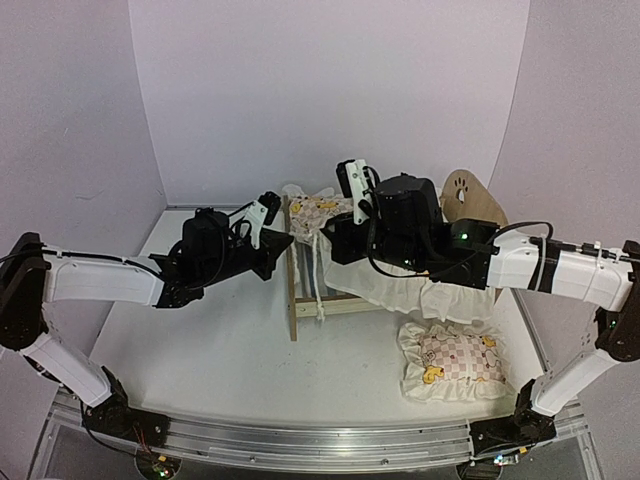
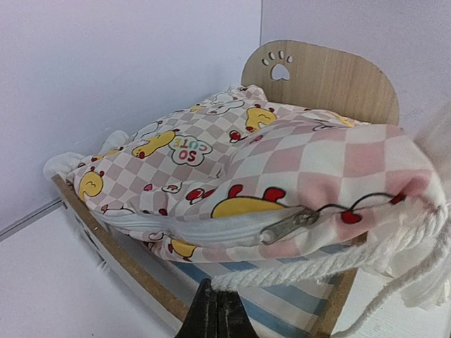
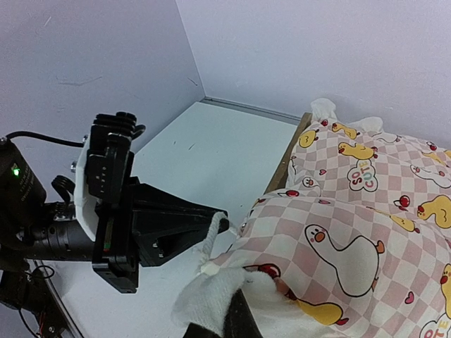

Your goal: Set up the pet bed

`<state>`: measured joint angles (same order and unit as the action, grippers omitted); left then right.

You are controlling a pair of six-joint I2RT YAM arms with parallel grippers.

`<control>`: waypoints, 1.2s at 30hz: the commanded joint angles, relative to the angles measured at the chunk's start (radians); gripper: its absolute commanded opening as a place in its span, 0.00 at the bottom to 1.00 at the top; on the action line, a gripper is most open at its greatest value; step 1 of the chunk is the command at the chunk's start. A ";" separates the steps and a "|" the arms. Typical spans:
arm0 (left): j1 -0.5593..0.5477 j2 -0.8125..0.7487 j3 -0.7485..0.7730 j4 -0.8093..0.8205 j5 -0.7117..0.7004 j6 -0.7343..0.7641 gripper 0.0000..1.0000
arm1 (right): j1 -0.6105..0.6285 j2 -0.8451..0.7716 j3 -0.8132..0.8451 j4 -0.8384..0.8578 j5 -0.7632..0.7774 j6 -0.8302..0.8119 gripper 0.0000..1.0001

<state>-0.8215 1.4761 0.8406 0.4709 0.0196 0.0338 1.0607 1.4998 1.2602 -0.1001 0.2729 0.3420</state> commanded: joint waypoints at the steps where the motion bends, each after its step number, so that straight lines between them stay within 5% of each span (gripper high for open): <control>1: -0.034 0.026 -0.001 0.032 -0.128 -0.069 0.00 | -0.004 -0.001 0.012 0.058 -0.024 0.013 0.00; 12: -0.065 0.039 -0.051 0.031 -0.151 -0.123 0.00 | -0.003 0.053 -0.002 0.060 -0.056 0.014 0.00; 26: -0.060 -0.207 -0.231 -0.074 -0.101 -0.258 0.66 | -0.002 0.121 0.013 0.043 0.067 0.048 0.00; 31: 0.064 -0.271 -0.321 -0.089 0.039 -0.422 0.68 | -0.004 0.076 -0.006 0.049 0.179 0.074 0.00; 36: 0.096 -0.232 -0.346 -0.043 0.028 -0.478 0.67 | -0.002 0.087 0.015 0.023 0.206 0.095 0.00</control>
<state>-0.7418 1.2266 0.5079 0.3904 0.0078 -0.3565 1.0603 1.6344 1.2495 -0.0929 0.4011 0.4080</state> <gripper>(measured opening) 0.677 0.008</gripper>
